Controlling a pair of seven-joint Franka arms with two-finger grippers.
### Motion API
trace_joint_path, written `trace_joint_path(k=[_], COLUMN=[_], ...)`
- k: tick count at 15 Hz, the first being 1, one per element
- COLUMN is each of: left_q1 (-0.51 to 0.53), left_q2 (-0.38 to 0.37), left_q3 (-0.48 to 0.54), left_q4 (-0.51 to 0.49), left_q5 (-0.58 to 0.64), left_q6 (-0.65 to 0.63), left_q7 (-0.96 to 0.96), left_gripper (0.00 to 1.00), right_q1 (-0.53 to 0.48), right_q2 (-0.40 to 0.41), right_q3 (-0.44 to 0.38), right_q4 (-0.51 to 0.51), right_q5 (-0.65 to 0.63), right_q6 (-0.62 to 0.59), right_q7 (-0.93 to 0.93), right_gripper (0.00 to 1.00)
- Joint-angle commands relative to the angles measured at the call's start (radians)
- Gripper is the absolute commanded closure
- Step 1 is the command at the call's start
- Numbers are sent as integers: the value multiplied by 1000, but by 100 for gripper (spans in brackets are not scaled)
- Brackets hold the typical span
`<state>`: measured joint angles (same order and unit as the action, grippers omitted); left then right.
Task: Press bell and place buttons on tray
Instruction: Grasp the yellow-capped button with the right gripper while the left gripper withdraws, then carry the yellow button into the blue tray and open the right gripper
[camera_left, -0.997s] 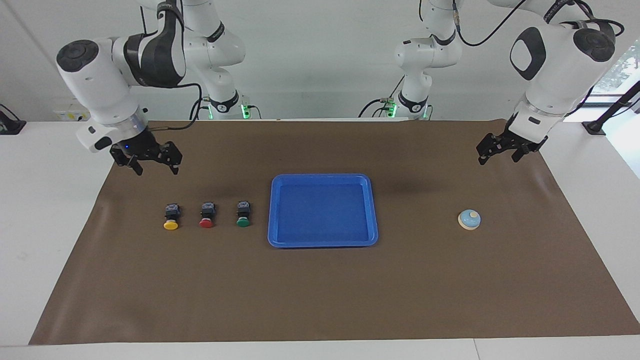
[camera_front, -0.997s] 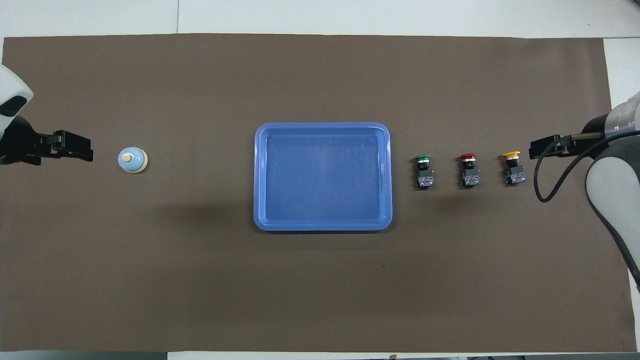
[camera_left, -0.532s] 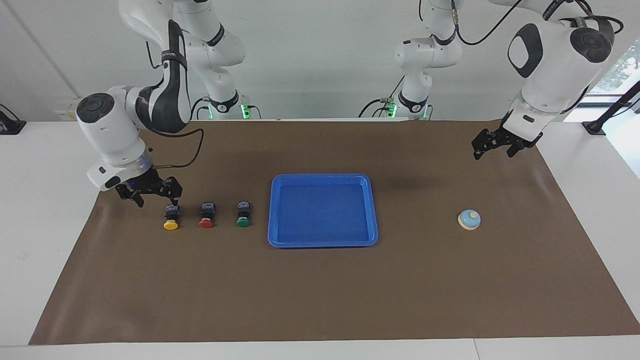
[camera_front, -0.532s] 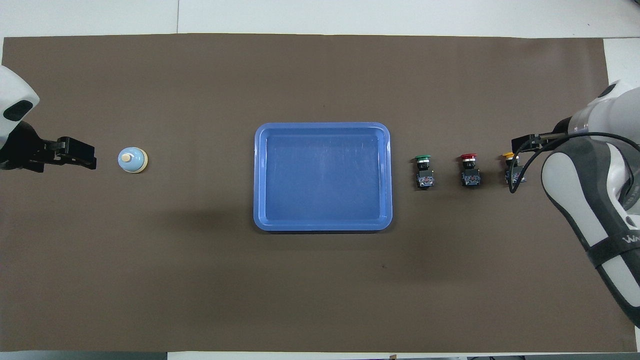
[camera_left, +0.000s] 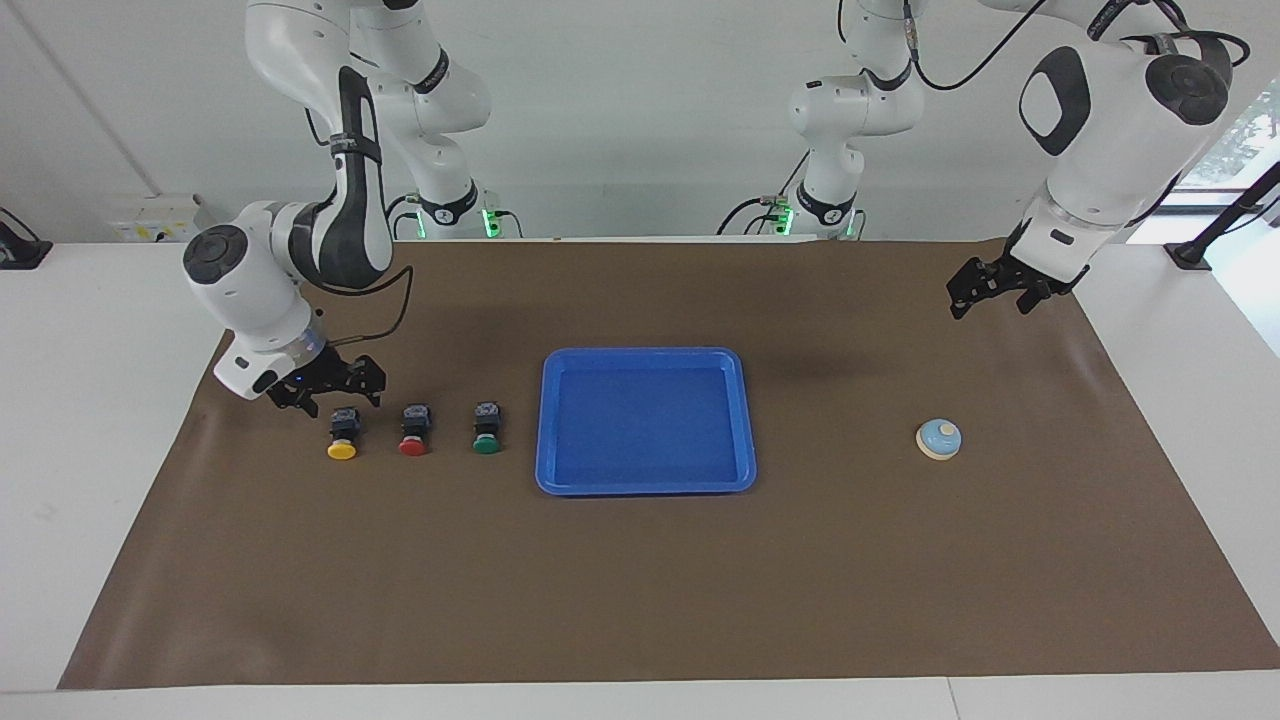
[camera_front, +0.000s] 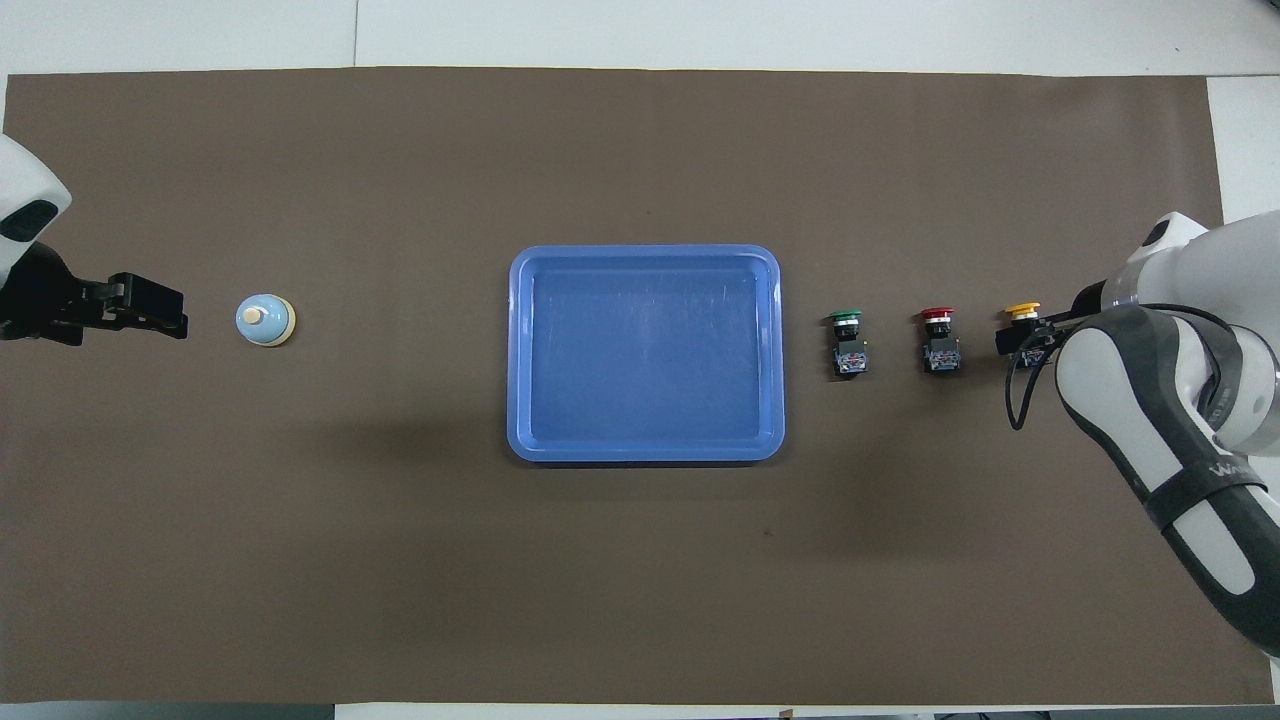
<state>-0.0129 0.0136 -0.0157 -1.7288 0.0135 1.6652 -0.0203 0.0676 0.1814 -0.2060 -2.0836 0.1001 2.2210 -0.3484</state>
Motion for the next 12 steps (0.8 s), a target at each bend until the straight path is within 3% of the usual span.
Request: trace_joint_path(k=[1,6,10,12], left_q1=[5,5,5,5], left_q2=[0,0,0,0], left_q3=[2,2,2,2], left_q4=[12,12,12,12], left_q5=[-13,-13,-13,-13], left_q6=[-16,-16,-16,-16], left_q7=[10,10,10,10], left_gripper=[0,0,0,0], right_q1=[-18,-28,-31,-29], right_q2=[18,56,78,78], right_q3=[8,8,7,7], right_q4=[-7,-9,-10,-10], right_q5=[24,24,24,24], right_q6=[38,71,83,82], right_q7=[-34,-26,-17,-14], right_gripper=[0,0,6,32])
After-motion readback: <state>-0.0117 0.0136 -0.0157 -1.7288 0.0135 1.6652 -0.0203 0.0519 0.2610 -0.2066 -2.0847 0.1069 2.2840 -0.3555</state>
